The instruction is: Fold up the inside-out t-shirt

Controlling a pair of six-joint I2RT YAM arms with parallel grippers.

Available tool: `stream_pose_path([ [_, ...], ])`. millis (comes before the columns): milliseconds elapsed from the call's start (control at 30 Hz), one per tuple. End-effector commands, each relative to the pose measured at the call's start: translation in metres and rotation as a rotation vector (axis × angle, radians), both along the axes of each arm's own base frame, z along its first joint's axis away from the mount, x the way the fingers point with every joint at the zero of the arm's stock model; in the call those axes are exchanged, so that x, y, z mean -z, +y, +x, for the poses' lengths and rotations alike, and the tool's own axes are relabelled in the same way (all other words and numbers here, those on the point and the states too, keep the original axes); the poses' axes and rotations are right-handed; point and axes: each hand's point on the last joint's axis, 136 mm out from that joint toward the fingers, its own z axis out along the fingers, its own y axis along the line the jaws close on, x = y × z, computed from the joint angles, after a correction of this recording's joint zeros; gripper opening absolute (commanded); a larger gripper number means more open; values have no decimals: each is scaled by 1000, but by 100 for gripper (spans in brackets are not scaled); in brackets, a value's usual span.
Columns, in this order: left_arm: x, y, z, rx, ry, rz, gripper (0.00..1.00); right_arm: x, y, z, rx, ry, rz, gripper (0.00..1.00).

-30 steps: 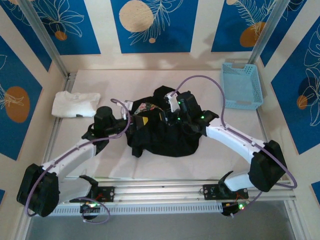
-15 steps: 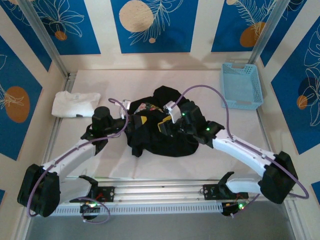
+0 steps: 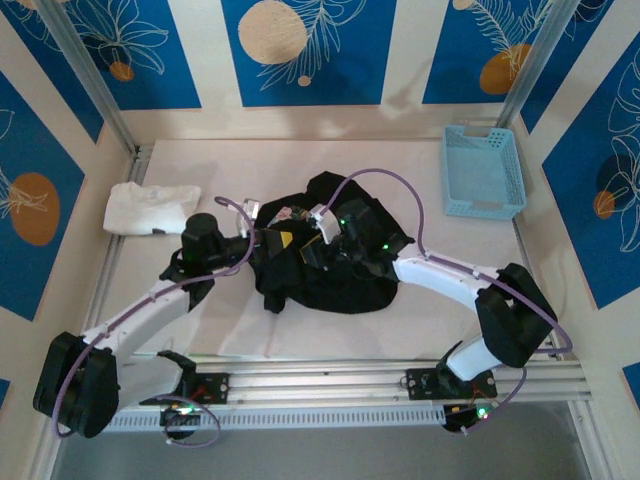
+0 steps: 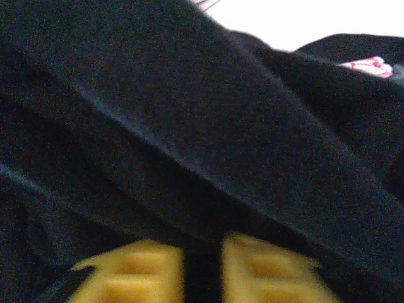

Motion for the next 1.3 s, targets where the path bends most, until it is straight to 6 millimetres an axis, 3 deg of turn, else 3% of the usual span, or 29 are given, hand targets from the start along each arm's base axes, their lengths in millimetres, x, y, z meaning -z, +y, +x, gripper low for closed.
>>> stream_pose_path([
  [0, -10, 4, -3, 2, -51, -8, 0, -24, 8, 8, -18, -45, 45, 5],
  [133, -5, 12, 4, -60, -46, 24, 0, -35, -4, 1, -16, -73, 39, 0],
  [300, 6, 28, 15, -169, -45, 97, 0, -66, -16, -26, -90, -73, 137, 0],
  [433, 6, 30, 16, -178, -55, 111, 0, -87, -17, -41, -149, -57, 230, 0],
  [733, 13, 36, 14, -195, -63, 160, 1, -92, -11, -41, -163, -33, 270, 0],
  [1000, 39, 67, 23, -351, -18, 364, 44, -126, -8, -49, -222, 39, 424, 0],
  [1133, 39, 88, 16, -430, -32, 467, 54, -124, -4, -45, -207, 79, 458, 0],
  [1267, 27, 98, -4, -457, -66, 488, 59, -120, -2, -32, -149, 97, 468, 0],
])
